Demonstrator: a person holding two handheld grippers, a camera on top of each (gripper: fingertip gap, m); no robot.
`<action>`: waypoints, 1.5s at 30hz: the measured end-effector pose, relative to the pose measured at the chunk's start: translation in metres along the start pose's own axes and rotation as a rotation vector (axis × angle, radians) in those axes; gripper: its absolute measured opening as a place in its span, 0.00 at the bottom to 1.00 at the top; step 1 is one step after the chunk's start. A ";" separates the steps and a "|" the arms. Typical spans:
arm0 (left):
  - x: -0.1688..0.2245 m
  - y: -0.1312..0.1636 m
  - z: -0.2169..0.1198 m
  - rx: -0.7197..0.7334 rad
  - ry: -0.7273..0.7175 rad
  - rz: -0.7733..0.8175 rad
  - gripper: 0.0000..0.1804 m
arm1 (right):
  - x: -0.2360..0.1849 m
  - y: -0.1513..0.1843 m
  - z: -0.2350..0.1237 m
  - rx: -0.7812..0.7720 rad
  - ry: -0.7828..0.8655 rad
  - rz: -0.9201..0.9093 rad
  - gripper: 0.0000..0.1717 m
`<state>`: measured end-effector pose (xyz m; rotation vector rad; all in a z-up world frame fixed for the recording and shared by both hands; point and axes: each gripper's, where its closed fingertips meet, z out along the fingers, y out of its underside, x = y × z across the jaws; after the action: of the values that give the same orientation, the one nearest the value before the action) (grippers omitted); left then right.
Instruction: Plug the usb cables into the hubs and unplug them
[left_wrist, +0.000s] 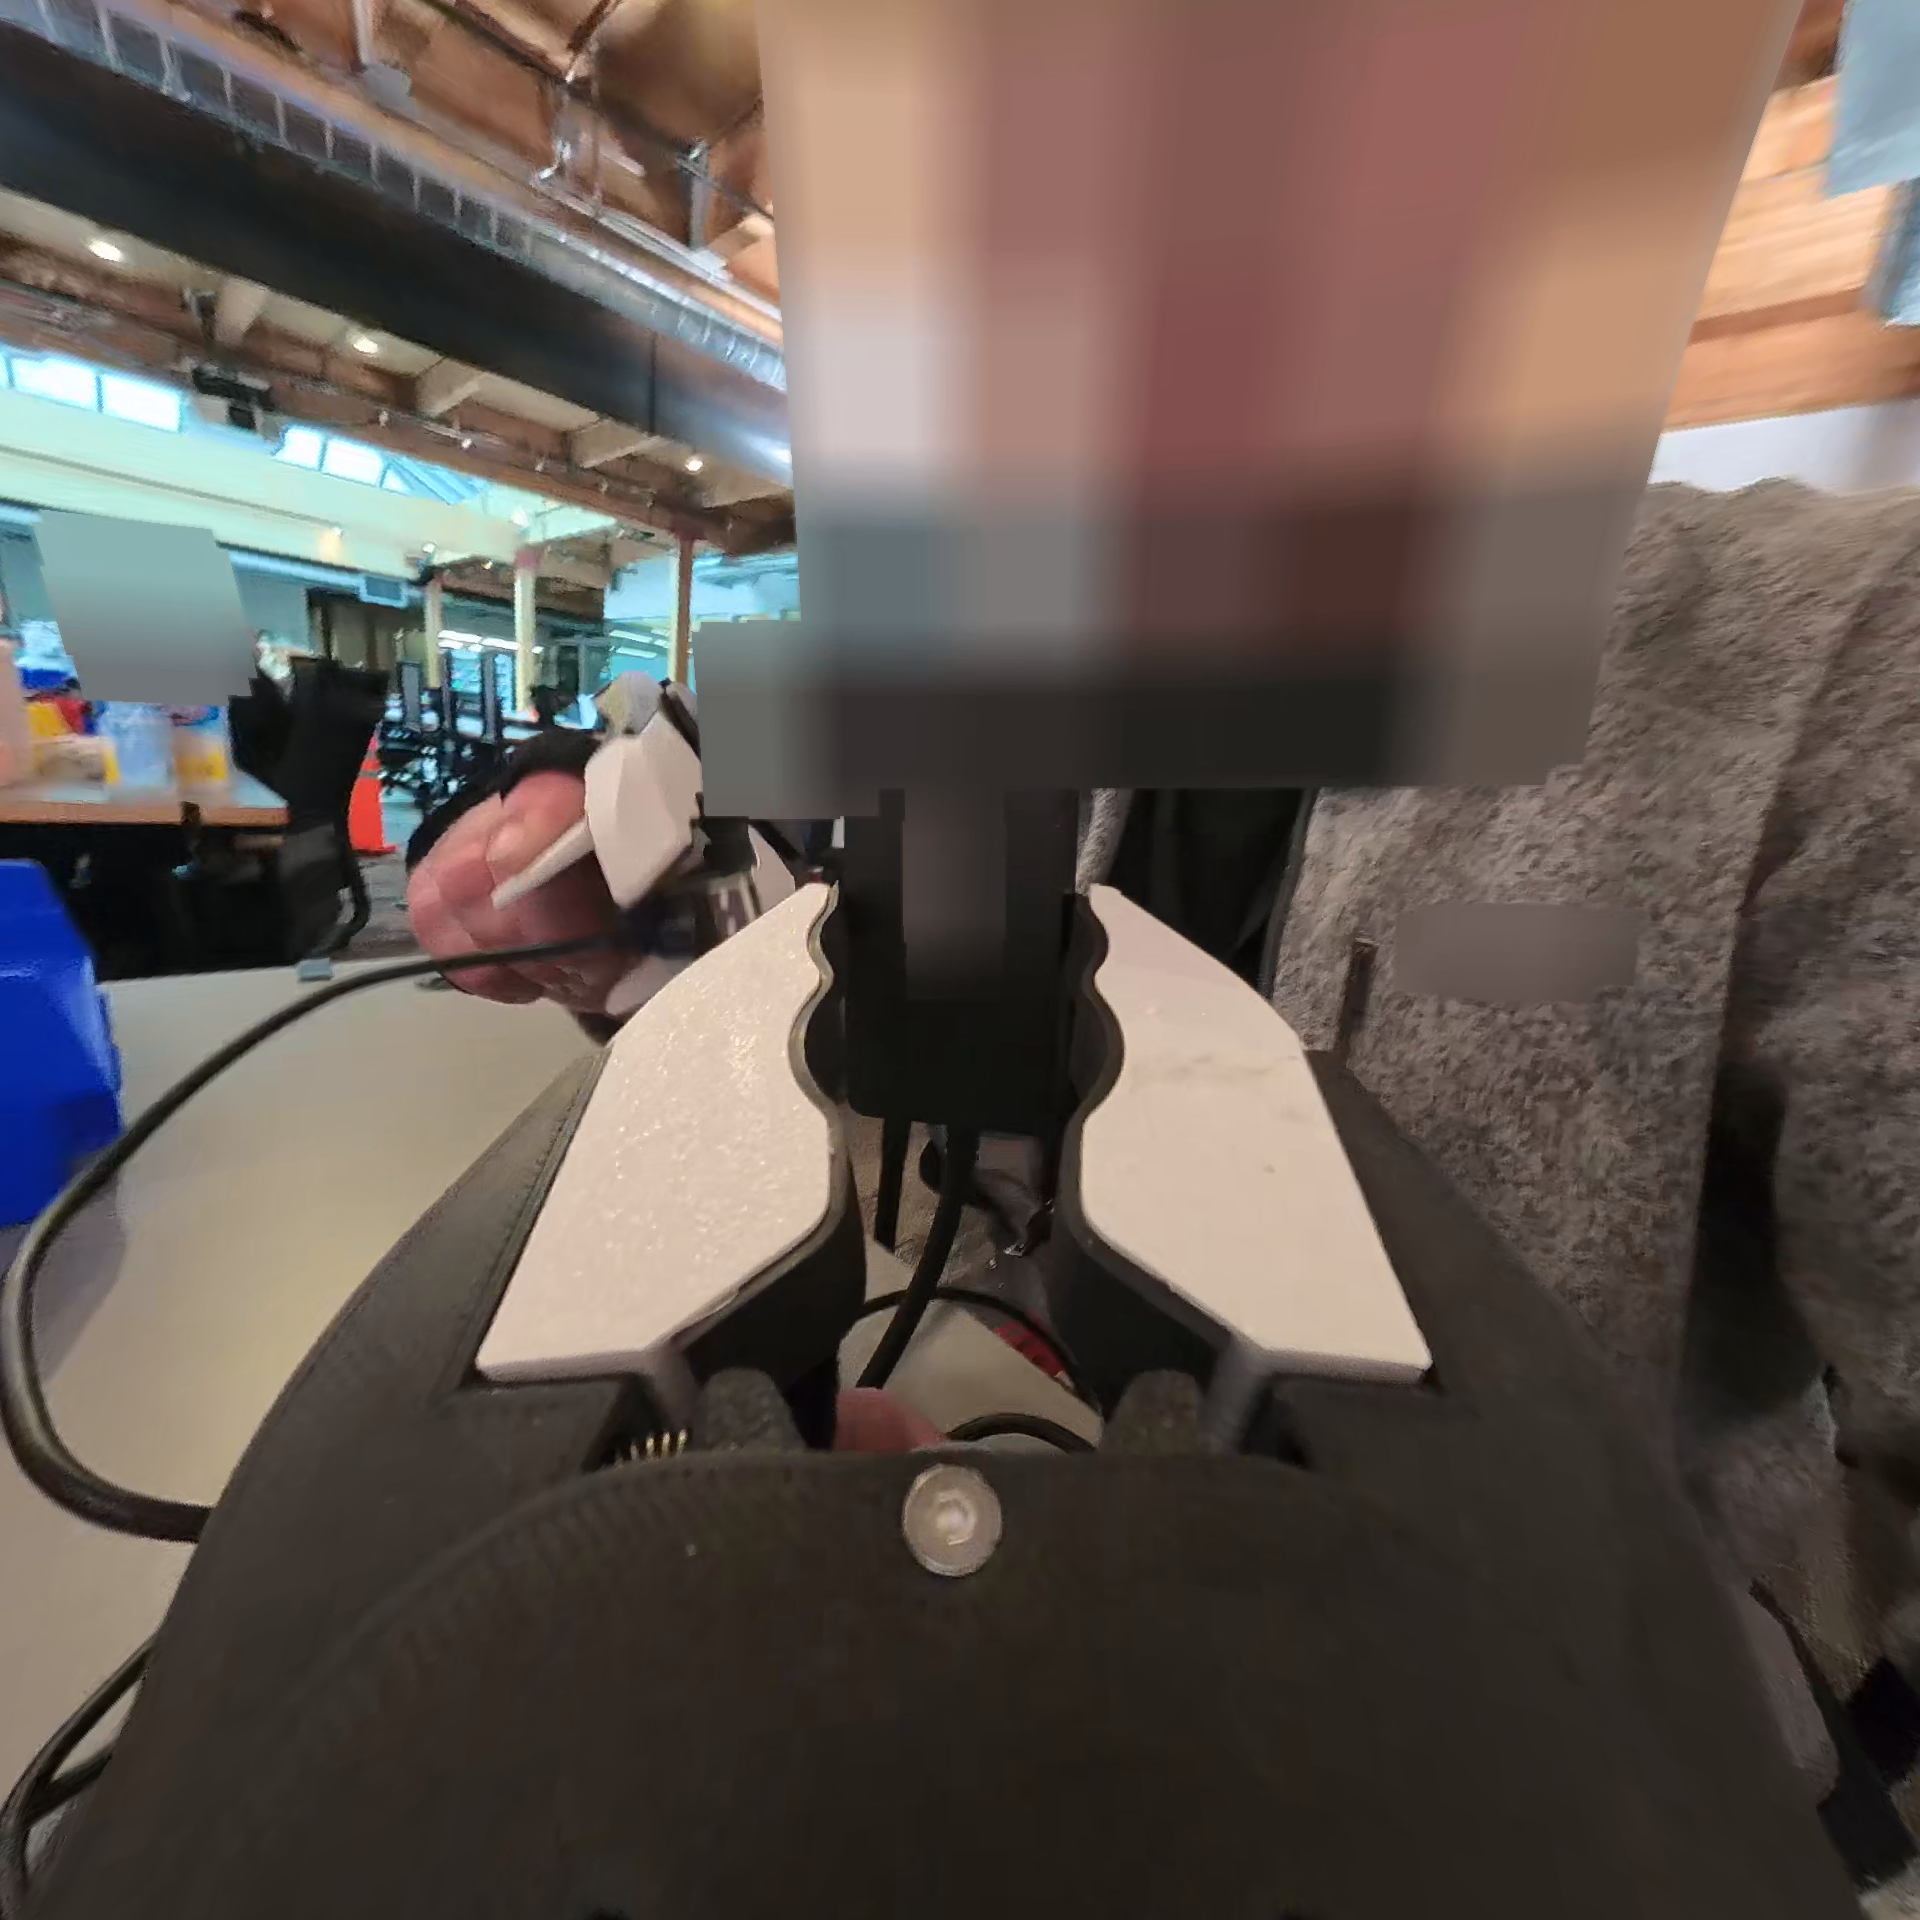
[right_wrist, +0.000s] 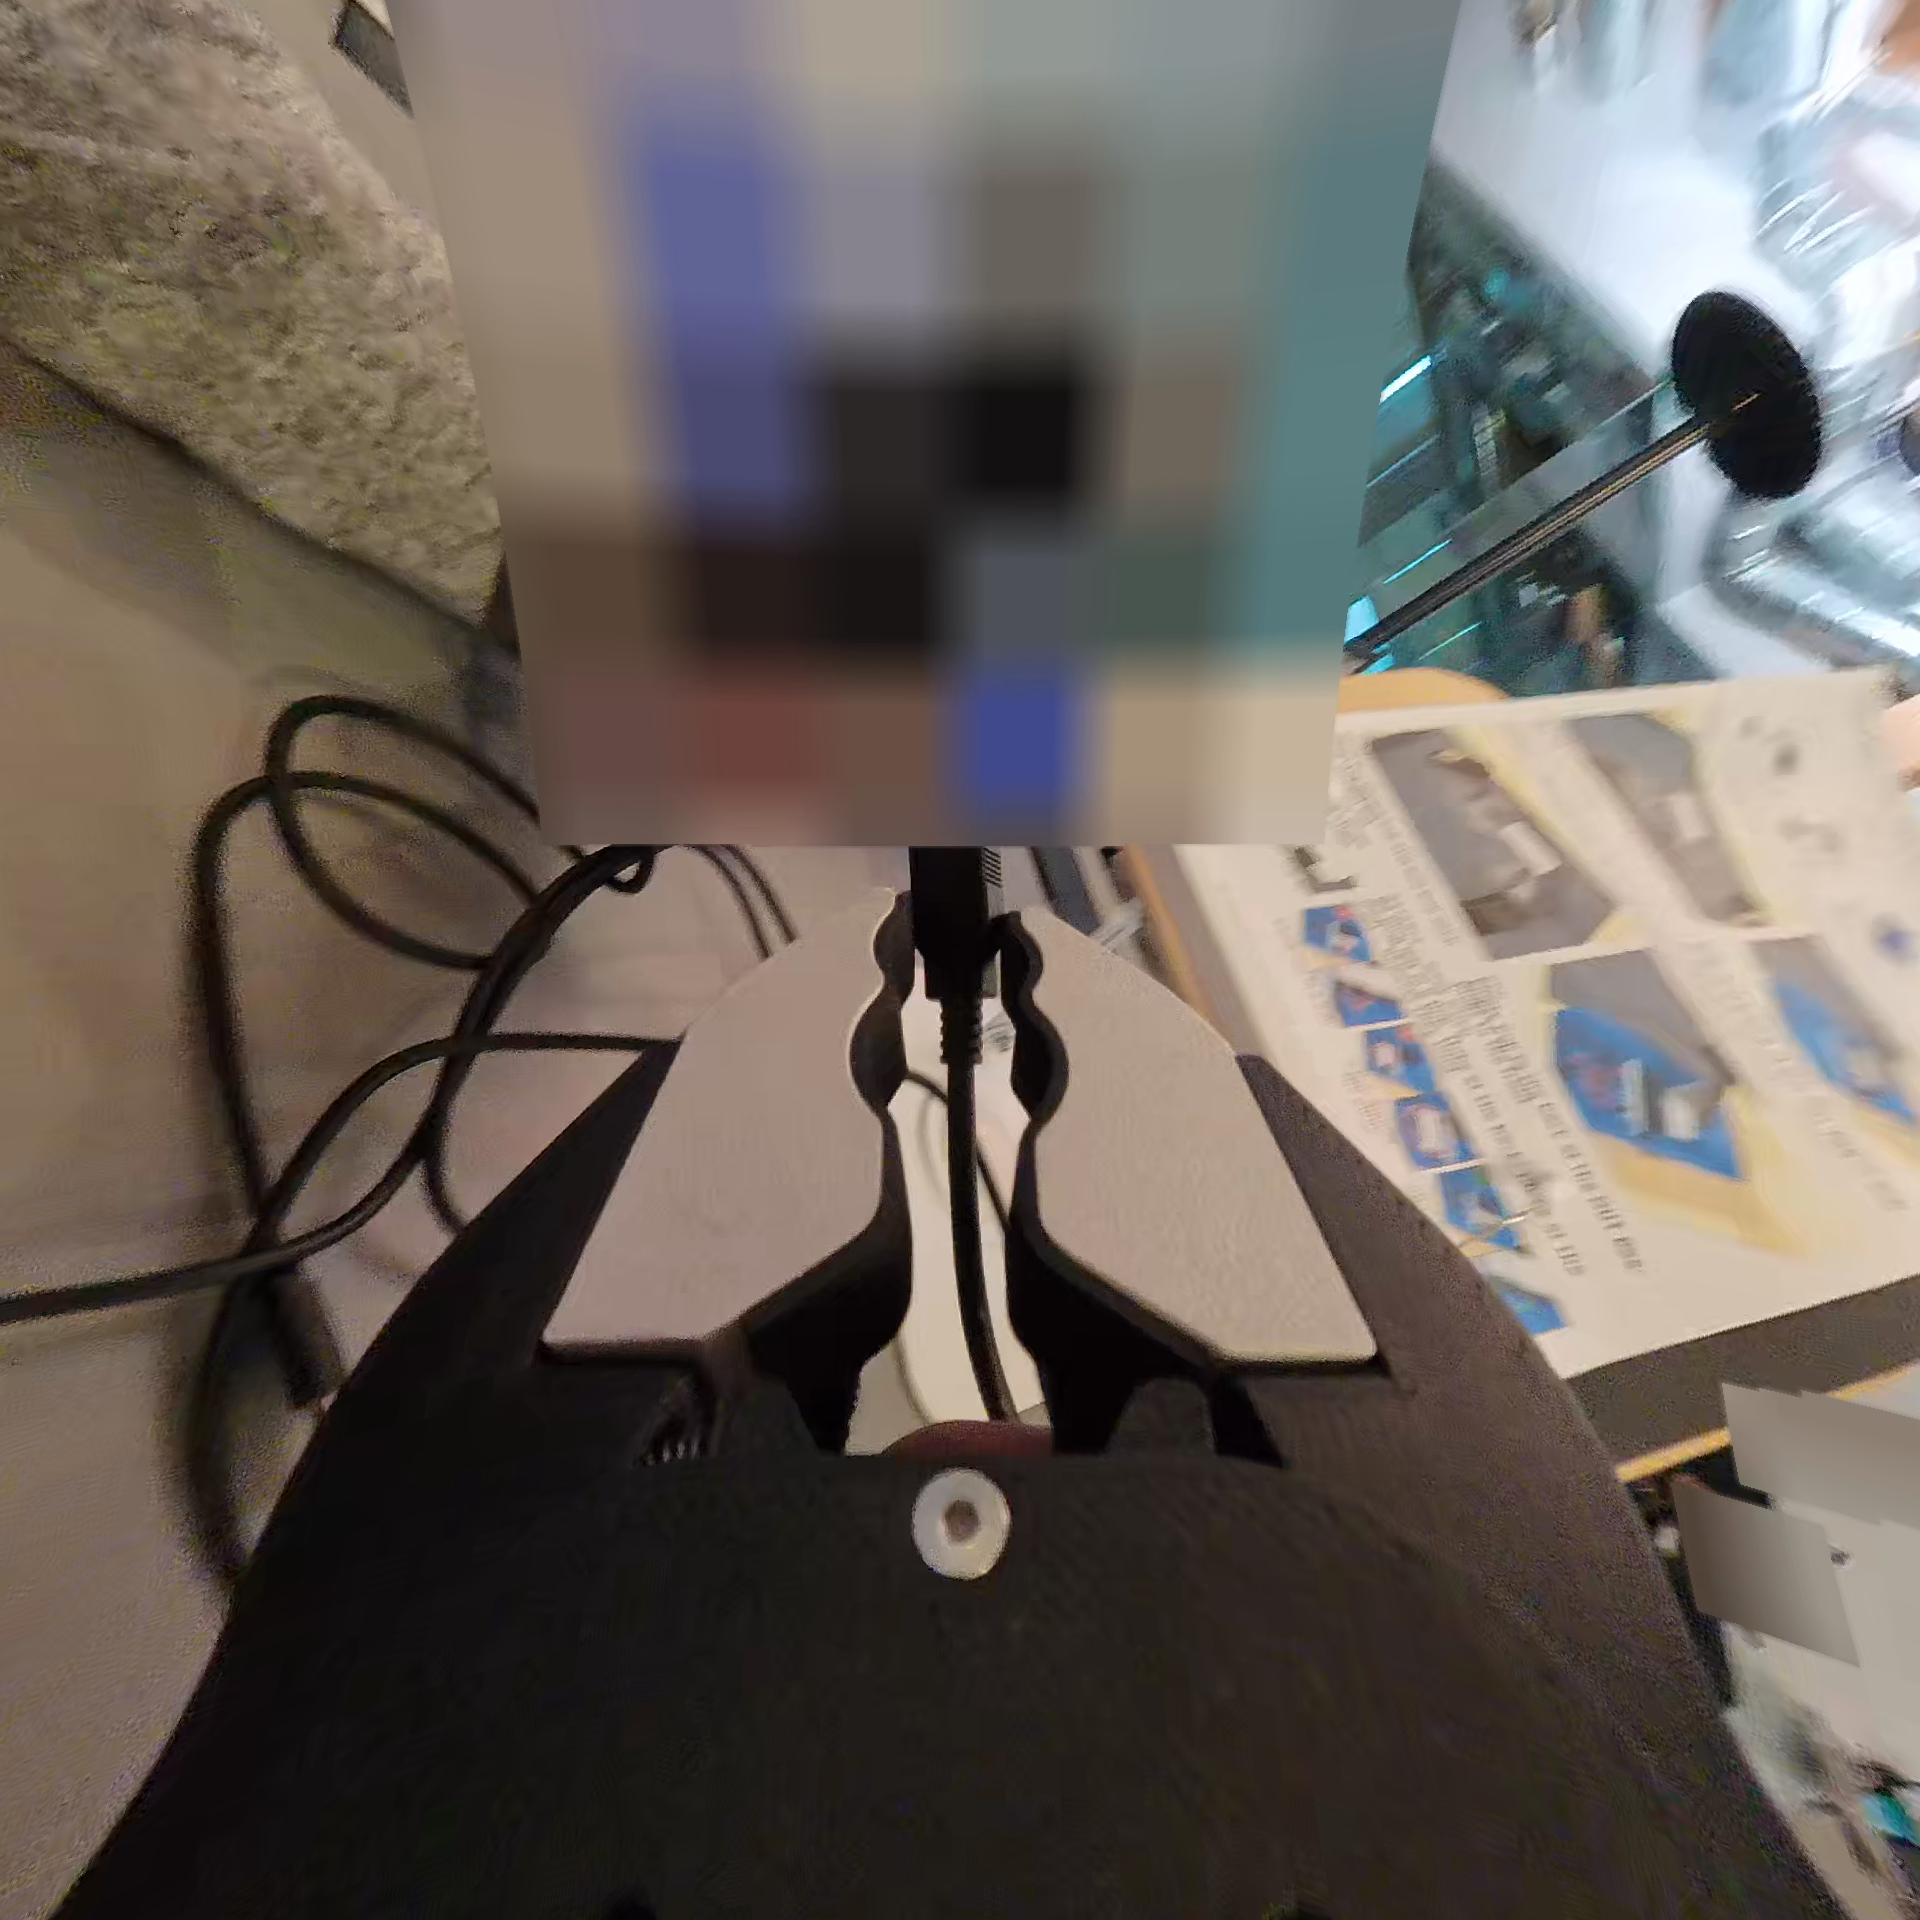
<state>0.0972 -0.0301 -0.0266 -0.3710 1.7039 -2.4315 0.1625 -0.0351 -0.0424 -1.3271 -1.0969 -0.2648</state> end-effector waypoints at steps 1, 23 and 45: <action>0.002 0.000 0.000 0.002 0.009 -0.001 0.22 | 0.005 -0.007 -0.001 0.018 0.033 -0.028 0.10; 0.018 0.015 0.010 -0.033 0.168 -0.078 0.22 | 0.001 -0.050 0.002 0.190 -0.005 -0.151 0.09; 0.009 0.040 0.008 -0.086 0.200 -0.191 0.22 | -0.015 -0.030 0.005 0.096 -0.184 -0.265 0.09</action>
<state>0.0904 -0.0536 -0.0599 -0.3243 1.9417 -2.6138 0.1313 -0.0459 -0.0355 -1.1371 -1.4265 -0.2851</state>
